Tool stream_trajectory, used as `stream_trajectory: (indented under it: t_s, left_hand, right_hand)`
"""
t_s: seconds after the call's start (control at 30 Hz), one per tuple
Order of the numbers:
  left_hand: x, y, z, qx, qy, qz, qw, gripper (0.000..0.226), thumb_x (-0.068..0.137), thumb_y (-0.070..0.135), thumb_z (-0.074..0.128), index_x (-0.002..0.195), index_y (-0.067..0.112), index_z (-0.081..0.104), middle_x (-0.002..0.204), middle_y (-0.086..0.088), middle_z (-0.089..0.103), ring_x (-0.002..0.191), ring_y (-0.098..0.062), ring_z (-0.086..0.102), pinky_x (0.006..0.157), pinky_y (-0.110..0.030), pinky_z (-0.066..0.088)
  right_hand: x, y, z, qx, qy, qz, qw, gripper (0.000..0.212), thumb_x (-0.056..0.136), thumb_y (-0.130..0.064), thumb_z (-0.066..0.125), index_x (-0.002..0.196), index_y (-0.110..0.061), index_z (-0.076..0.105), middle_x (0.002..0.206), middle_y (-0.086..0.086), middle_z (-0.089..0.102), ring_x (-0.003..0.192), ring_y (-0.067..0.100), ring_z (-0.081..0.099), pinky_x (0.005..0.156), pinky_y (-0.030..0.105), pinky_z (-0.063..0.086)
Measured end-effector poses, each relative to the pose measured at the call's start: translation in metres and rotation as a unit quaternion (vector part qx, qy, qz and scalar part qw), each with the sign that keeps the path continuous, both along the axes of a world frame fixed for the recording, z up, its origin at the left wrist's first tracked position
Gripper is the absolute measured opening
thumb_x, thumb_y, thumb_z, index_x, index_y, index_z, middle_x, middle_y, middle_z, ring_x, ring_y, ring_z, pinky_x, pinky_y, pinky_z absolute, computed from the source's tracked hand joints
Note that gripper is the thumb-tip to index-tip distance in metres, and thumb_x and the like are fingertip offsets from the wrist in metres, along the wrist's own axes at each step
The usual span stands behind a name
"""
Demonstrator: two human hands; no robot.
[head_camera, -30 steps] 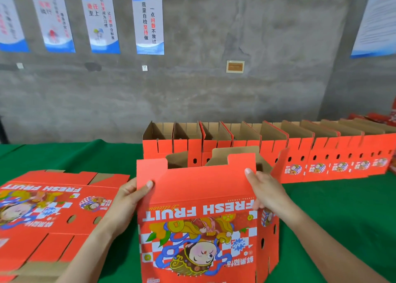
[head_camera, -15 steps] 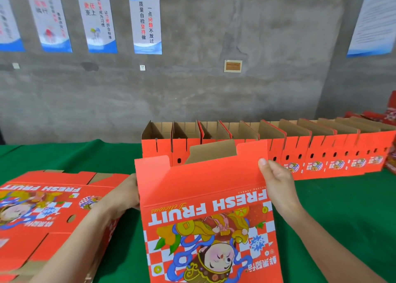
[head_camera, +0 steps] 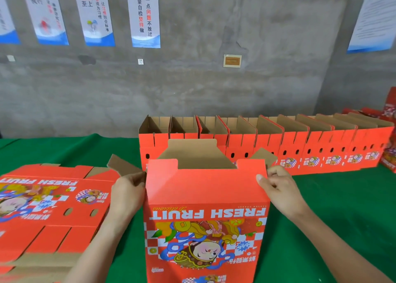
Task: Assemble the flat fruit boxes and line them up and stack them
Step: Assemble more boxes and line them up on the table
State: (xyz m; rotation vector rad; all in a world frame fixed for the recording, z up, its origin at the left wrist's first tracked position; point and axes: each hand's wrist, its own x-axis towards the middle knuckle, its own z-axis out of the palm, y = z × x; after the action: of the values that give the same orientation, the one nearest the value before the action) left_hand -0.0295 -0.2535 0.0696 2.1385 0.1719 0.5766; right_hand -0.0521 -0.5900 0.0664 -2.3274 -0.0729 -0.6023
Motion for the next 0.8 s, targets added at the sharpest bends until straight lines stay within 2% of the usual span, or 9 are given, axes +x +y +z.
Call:
stream_trajectory:
  t_s: [0.13, 0.2, 0.27, 0.33, 0.47, 0.53, 0.63, 0.73, 0.8]
  left_hand:
    - [-0.002, -0.008, -0.01, -0.032, -0.024, 0.019, 0.999, 0.034, 0.083, -0.003, 0.053, 0.109, 0.009, 0.071, 0.108, -0.013, 0.071, 0.103, -0.03, 0.065, 0.075, -0.027, 0.039]
    - [-0.004, -0.012, -0.011, -0.036, -0.037, 0.016, 0.999, 0.023, 0.089, 0.008, 0.056, 0.105, 0.01, 0.071, 0.102, -0.01, 0.073, 0.1, -0.031, 0.065, 0.073, -0.027, 0.038]
    - [-0.007, -0.013, -0.01, -0.044, -0.04, -0.004, 0.998, 0.018, 0.09, 0.026, 0.061, 0.1, 0.015, 0.071, 0.088, 0.006, 0.068, 0.089, -0.022, 0.064, 0.067, -0.027, 0.039]
    - [-0.008, -0.011, -0.006, -0.01, -0.034, -0.017, 0.999, 0.02, 0.081, 0.036, 0.072, 0.091, 0.019, 0.068, 0.081, 0.012, 0.062, 0.078, -0.015, 0.058, 0.06, -0.028, 0.038]
    - [-0.009, -0.012, -0.005, 0.112, -0.027, -0.011, 0.993, 0.033, 0.072, 0.027, 0.081, 0.08, 0.014, 0.052, 0.081, -0.002, 0.053, 0.086, -0.033, 0.057, 0.058, -0.032, 0.026]
    - [-0.01, -0.013, -0.004, 0.121, -0.034, -0.019, 0.992, 0.035, 0.071, 0.029, 0.081, 0.084, 0.014, 0.053, 0.087, -0.001, 0.048, 0.093, -0.033, 0.054, 0.064, -0.031, 0.028]
    - [-0.01, -0.012, -0.003, 0.106, -0.018, -0.055, 0.993, 0.048, 0.068, 0.034, 0.083, 0.104, 0.014, 0.058, 0.106, -0.006, 0.054, 0.106, -0.028, 0.051, 0.082, -0.035, 0.04]
    - [-0.011, -0.014, -0.004, 0.119, -0.019, -0.057, 0.991, 0.068, 0.066, 0.027, 0.085, 0.123, 0.01, 0.054, 0.13, -0.011, 0.051, 0.122, -0.028, 0.046, 0.098, -0.039, 0.04]
    - [-0.011, -0.018, -0.004, 0.128, -0.025, -0.06, 0.99, 0.079, 0.064, 0.025, 0.086, 0.131, 0.007, 0.049, 0.147, -0.01, 0.038, 0.133, -0.027, 0.037, 0.107, -0.04, 0.037]
  right_hand:
    - [0.004, -0.003, -0.006, -0.007, 0.046, -0.022, 0.999, 0.06, 0.095, -0.026, 0.056, 0.04, -0.01, 0.037, 0.084, 0.001, 0.048, 0.094, 0.016, 0.047, 0.081, 0.024, 0.026]
    - [0.004, -0.004, -0.003, -0.014, 0.067, -0.027, 0.997, 0.061, 0.095, -0.027, 0.056, 0.04, -0.009, 0.036, 0.081, 0.004, 0.052, 0.097, 0.016, 0.048, 0.083, 0.024, 0.025]
    - [0.003, -0.003, -0.001, -0.024, 0.083, -0.037, 0.996, 0.06, 0.094, -0.028, 0.057, 0.04, -0.008, 0.038, 0.08, 0.005, 0.054, 0.102, 0.015, 0.047, 0.087, 0.024, 0.025]
    - [0.001, 0.001, 0.0, -0.036, 0.086, -0.048, 0.995, 0.06, 0.092, -0.03, 0.06, 0.039, -0.01, 0.038, 0.086, 0.003, 0.052, 0.107, 0.013, 0.045, 0.09, 0.023, 0.024]
    - [0.001, 0.01, -0.004, -0.039, 0.072, -0.057, 0.995, 0.059, 0.088, -0.033, 0.065, 0.04, -0.013, 0.036, 0.104, 0.005, 0.051, 0.126, 0.013, 0.039, 0.096, 0.025, 0.027]
    - [0.0, 0.013, -0.004, -0.037, 0.078, -0.063, 0.994, 0.057, 0.087, -0.035, 0.065, 0.041, -0.013, 0.038, 0.123, 0.009, 0.05, 0.134, 0.015, 0.034, 0.102, 0.029, 0.029]
    - [0.0, 0.015, -0.002, -0.053, 0.086, -0.068, 0.993, 0.044, 0.086, -0.037, 0.066, 0.054, -0.009, 0.055, 0.146, 0.011, 0.035, 0.142, 0.019, 0.024, 0.108, 0.034, 0.028]
    - [0.002, 0.016, -0.004, -0.051, 0.086, -0.067, 0.993, 0.032, 0.086, -0.036, 0.067, 0.068, -0.011, 0.058, 0.154, 0.01, 0.021, 0.145, 0.02, 0.016, 0.11, 0.035, 0.026]
    - [0.002, 0.017, -0.008, -0.035, 0.088, -0.061, 0.994, 0.028, 0.087, -0.033, 0.066, 0.072, -0.011, 0.057, 0.155, 0.009, 0.018, 0.147, 0.014, 0.009, 0.107, 0.03, 0.024]
